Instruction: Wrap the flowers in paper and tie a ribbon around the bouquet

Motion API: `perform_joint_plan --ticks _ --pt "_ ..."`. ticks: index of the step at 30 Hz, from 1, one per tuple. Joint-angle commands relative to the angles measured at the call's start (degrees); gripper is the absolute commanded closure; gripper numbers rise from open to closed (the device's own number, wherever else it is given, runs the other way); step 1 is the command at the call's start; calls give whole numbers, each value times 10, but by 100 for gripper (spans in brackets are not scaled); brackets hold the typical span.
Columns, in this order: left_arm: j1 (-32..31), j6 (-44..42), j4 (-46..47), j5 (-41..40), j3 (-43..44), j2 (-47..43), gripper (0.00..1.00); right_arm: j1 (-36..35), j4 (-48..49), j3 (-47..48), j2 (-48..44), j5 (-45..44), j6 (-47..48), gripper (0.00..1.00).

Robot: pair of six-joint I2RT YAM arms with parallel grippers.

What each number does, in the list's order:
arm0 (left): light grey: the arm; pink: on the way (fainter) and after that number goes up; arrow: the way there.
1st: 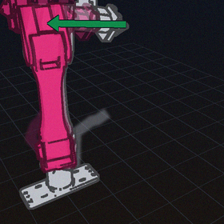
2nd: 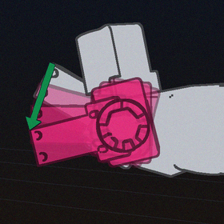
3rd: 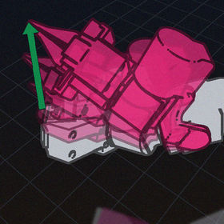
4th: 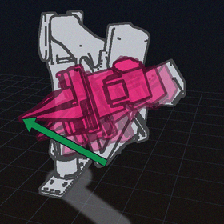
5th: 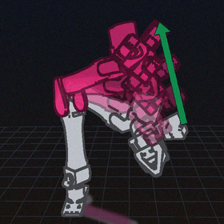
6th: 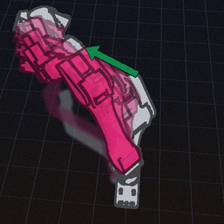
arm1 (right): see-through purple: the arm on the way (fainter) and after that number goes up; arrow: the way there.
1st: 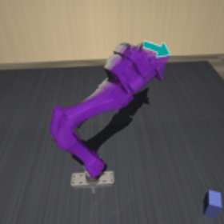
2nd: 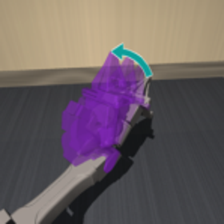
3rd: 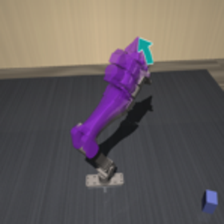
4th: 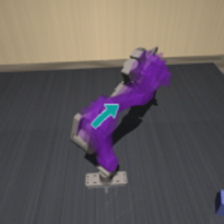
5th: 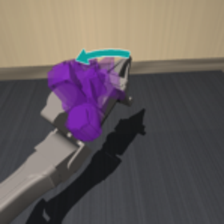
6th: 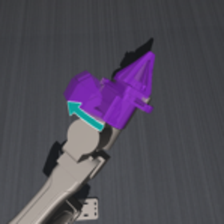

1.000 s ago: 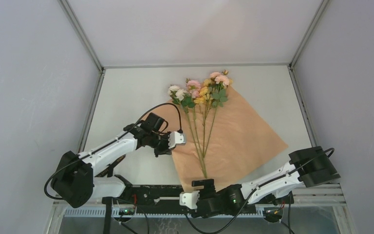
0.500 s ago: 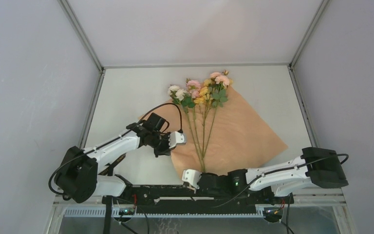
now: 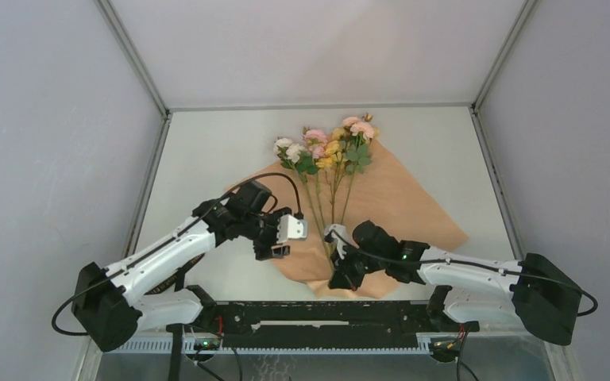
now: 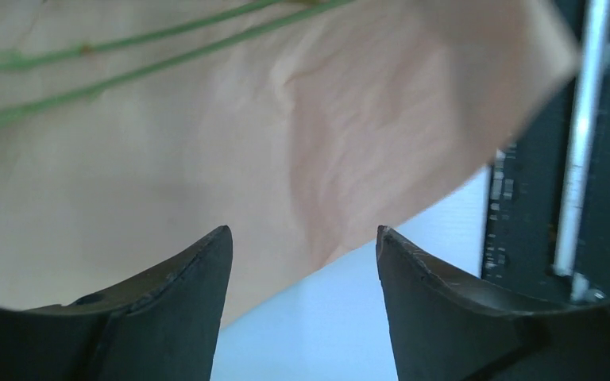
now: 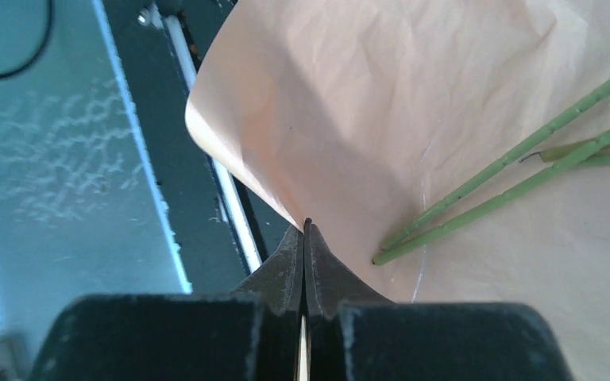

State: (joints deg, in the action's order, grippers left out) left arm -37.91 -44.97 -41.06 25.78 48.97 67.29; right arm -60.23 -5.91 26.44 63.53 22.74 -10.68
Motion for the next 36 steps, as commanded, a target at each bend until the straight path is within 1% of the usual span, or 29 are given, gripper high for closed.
perform_joint_plan --ticks 1,4,7,10,12,16,17,18,19,22,23,26,28,29,31,33,34,36 --pt "-66 -24 -76 43 19 -35 27 65 24 -8 -2 165 -56 100" --pt "-128 -33 -57 47 6 -34 22 90 36 -9 10 215 -61 100" --pt "-183 -26 -4 13 -7 -13 15 121 33 -9 21 234 -69 100" --pt "-205 6 87 -25 -24 12 15 134 24 -9 26 238 -68 100" --pt "-210 21 127 -25 -30 25 18 133 32 -9 27 242 -71 100" --pt "-217 17 129 30 -43 37 31 140 32 -8 18 239 -78 98" --pt "-222 20 134 31 -48 39 37 140 26 -8 14 234 -76 97" --pt "-227 24 140 28 -51 42 45 140 19 -9 10 227 -74 95" --pt "-230 31 147 25 -52 48 54 141 12 -8 7 222 -73 91" --pt "-230 43 163 22 -54 59 94 141 -5 -8 -6 202 -82 67" --pt "-231 43 164 27 -55 59 99 143 -14 -5 -15 198 -87 59" --pt "-234 28 145 58 -56 59 100 160 -43 3 -73 194 -121 48" --pt "-245 15 127 57 -57 61 100 178 -61 2 -112 179 -171 45" --pt "-253 4 121 49 -57 64 100 187 -71 -1 -122 169 -196 45" --pt "-270 -6 110 35 -56 70 100 193 -86 -17 -121 135 -253 57" --pt "-279 -7 101 34 -52 73 100 193 -76 -33 -94 125 -287 71" --pt "-280 -8 95 39 -47 72 100 190 -70 -38 -78 125 -297 76" --pt "-280 -13 80 40 -40 70 100 176 -61 -42 -48 112 -303 83"
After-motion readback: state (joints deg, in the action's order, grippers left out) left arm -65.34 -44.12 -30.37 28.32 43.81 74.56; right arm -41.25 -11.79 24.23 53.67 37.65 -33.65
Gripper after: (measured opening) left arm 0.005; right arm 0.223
